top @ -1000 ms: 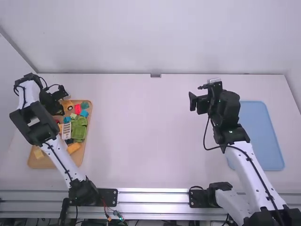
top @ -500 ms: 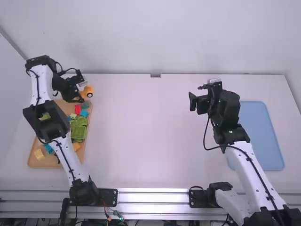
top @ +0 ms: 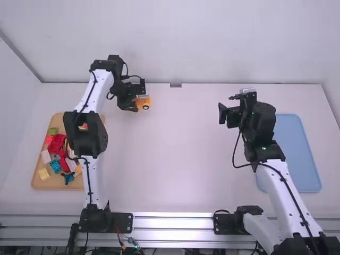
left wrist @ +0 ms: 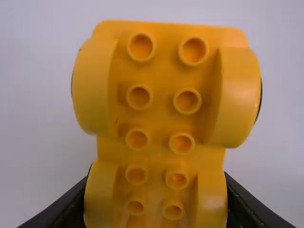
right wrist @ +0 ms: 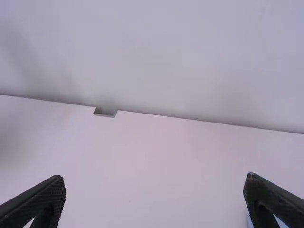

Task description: Assemble lego blocks to make yellow taxi

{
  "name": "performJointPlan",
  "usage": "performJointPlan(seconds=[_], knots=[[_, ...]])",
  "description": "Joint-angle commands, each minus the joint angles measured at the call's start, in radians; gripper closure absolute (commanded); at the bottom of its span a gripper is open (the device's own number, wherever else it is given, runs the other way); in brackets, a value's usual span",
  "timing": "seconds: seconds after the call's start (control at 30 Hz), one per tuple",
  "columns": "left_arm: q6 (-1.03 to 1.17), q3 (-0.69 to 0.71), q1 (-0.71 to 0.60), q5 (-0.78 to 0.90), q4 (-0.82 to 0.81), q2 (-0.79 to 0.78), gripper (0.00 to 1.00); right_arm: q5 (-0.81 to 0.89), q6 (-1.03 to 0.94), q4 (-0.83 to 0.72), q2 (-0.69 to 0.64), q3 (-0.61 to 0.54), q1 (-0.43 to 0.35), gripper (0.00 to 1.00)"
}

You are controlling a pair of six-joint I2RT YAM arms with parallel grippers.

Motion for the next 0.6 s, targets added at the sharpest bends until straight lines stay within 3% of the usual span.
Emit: performJointPlan(seconds=[0.0,0.27,0.4,0.57], knots=[[-0.103,-0.110,-0.045,-0.086,0.042,-0.109,0.98,-0.003,0.004,-0.003,0.007,0.032,-0.013,0.02],[-0.312,-0.553,-0.290,-0.207,0.266,-0.323,0.97,-0.003,0.007,-0.003,0.007,0.032,-0.032,0.02],[-0.388,-0.656,-0.415,-0.203,0.367,-0.327,0.96,-0.003,0.007,-0.002,0.007,0.032,-0.026,0.01],[-0.511,-0.751,-0.541,-0.211,0.489,-0.326,0.88,-0.003,0.008,-0.003,0.007,0.032,-0.012,0.01]])
